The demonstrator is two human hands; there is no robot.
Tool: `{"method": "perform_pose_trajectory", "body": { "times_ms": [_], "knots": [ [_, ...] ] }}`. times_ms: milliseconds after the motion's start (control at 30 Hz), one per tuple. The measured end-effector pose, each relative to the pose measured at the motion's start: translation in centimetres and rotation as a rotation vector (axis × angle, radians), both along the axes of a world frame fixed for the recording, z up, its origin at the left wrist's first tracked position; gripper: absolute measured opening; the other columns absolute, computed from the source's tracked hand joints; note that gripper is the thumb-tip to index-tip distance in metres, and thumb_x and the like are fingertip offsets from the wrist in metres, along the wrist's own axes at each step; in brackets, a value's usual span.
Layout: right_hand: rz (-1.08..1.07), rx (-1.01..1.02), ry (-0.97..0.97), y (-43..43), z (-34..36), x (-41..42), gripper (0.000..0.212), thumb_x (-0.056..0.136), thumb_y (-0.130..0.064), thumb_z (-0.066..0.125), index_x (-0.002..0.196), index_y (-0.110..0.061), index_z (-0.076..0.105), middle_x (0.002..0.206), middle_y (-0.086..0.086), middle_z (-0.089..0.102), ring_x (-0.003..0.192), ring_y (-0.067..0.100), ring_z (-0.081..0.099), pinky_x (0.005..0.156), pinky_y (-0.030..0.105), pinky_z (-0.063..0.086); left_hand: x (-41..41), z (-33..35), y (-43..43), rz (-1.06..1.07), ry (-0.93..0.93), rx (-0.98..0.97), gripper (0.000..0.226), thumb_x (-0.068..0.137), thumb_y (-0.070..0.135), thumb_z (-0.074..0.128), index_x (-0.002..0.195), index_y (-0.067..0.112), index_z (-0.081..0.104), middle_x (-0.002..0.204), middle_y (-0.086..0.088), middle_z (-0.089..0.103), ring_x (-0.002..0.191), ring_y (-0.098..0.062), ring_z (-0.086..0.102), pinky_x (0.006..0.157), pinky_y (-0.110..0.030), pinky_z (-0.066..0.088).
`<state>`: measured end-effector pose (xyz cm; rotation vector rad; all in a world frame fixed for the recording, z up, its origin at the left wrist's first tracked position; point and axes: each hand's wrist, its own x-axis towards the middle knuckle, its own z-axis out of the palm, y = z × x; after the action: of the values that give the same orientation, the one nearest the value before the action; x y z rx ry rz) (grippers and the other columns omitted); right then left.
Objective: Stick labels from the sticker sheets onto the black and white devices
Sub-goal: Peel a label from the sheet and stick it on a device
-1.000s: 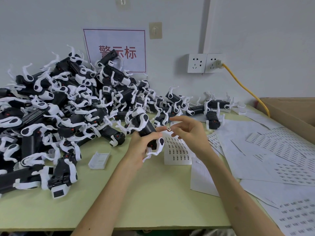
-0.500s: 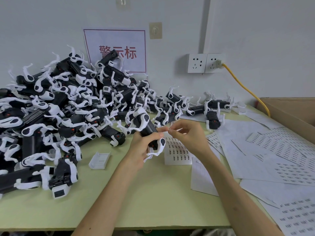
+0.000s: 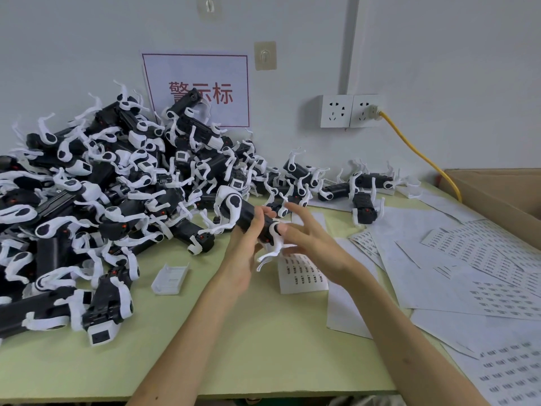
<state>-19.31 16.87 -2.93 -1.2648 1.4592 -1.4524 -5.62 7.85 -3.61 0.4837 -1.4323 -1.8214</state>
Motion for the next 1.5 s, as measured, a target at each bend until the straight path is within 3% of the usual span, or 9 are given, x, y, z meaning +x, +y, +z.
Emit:
{"method": "perform_pose_trajectory", "body": {
  "times_ms": [267,400,533,600,700,767,967,1200,1500],
  "knots": [
    [-0.075,-0.108,-0.360,0.0,0.6,-0.2,0.077,0.076,-0.033,0.081,0.142,-0.024,0.044,0.108,0.009,0.077,0.098,0.028,0.075,0.078,0.031,0.060,-0.3,-0.3,0.1,-0.074,-0.114,-0.132,0.079,0.080,0.085,0.049,0.135,0.030,0.062,0.128,0.007,0.072,0.123,-0.009,0.063,0.106,-0.035,0.045],
    [-0.092,-0.223,-0.550,0.3,1.3,-0.4,0.050,0.082,-0.037,0.072,0.120,-0.008,0.062,0.106,0.015,0.071,0.092,0.025,0.073,0.079,0.034,0.060,-0.2,-0.5,-0.2,-0.070,-0.243,-0.172,0.055,0.084,0.045,0.077,0.132,0.021,0.064,0.124,0.003,0.073,0.122,-0.016,0.064,0.104,-0.035,0.047],
    [-0.088,-0.298,-0.704,1.4,1.8,-1.5,0.036,0.088,-0.046,0.064,0.096,-0.014,0.076,0.105,0.020,0.067,0.096,0.028,0.066,0.096,0.036,0.050,0.0,0.1,-0.5,0.020,-0.236,-0.141,0.028,0.104,0.023,0.057,0.127,0.009,0.064,0.117,-0.008,0.075,0.109,-0.025,0.070,0.106,-0.048,0.050],
    [-0.139,-0.292,-0.687,1.5,1.9,-2.0,0.039,0.089,-0.043,0.065,0.109,-0.010,0.067,0.114,0.019,0.065,0.103,0.030,0.063,0.100,0.038,0.048,0.0,0.6,-0.3,0.008,-0.190,-0.091,0.031,0.107,0.027,0.047,0.120,0.006,0.066,0.106,-0.013,0.077,0.093,-0.026,0.073,0.097,-0.047,0.053],
    [-0.216,-0.286,-0.584,1.2,2.1,-1.8,0.044,0.083,-0.032,0.073,0.116,-0.010,0.054,0.110,0.006,0.066,0.093,0.022,0.069,0.077,0.030,0.059,0.1,0.9,0.1,-0.080,-0.149,-0.043,0.038,0.110,0.032,0.035,0.115,0.014,0.068,0.098,-0.011,0.077,0.083,-0.023,0.072,0.086,-0.041,0.055],
    [-0.266,-0.228,-0.477,1.0,1.9,-1.7,0.053,0.077,-0.033,0.075,0.125,-0.018,0.058,0.117,0.003,0.069,0.100,0.020,0.073,0.087,0.036,0.060,0.2,0.8,0.3,-0.211,-0.114,-0.004,0.047,0.109,0.034,0.029,0.113,0.013,0.072,0.096,-0.010,0.077,0.084,-0.023,0.071,0.080,-0.038,0.057],
    [-0.220,-0.196,-0.113,1.1,1.6,-1.5,0.050,0.081,-0.038,0.073,0.129,-0.032,0.060,0.112,0.001,0.073,0.108,0.014,0.069,0.092,0.032,0.049,0.1,0.3,0.8,-0.327,-0.273,-0.013,0.056,0.082,0.045,0.068,0.119,0.004,0.068,0.103,-0.014,0.070,0.091,-0.024,0.067,0.074,-0.032,0.056],
    [-0.432,-0.340,-0.353,1.4,1.8,-3.1,0.010,0.097,-0.019,0.061,0.097,-0.021,0.071,0.079,-0.002,0.069,0.074,0.013,0.065,0.073,0.029,0.045,0.0,0.4,0.0,-0.144,-0.080,0.071,0.058,0.081,0.046,0.067,0.121,0.004,0.064,0.096,-0.010,0.069,0.083,-0.022,0.072,0.064,-0.030,0.056],
    [-0.291,-0.219,-0.024,0.4,1.2,-0.9,0.009,0.096,-0.006,0.066,0.088,-0.010,0.070,0.083,-0.006,0.069,0.071,0.013,0.060,0.064,0.023,0.050,-0.2,0.0,0.0,-0.083,-0.058,0.082,0.034,0.108,0.034,0.045,0.135,0.022,0.062,0.125,0.000,0.073,0.109,-0.011,0.068,0.089,-0.025,0.053]
  ]
}}
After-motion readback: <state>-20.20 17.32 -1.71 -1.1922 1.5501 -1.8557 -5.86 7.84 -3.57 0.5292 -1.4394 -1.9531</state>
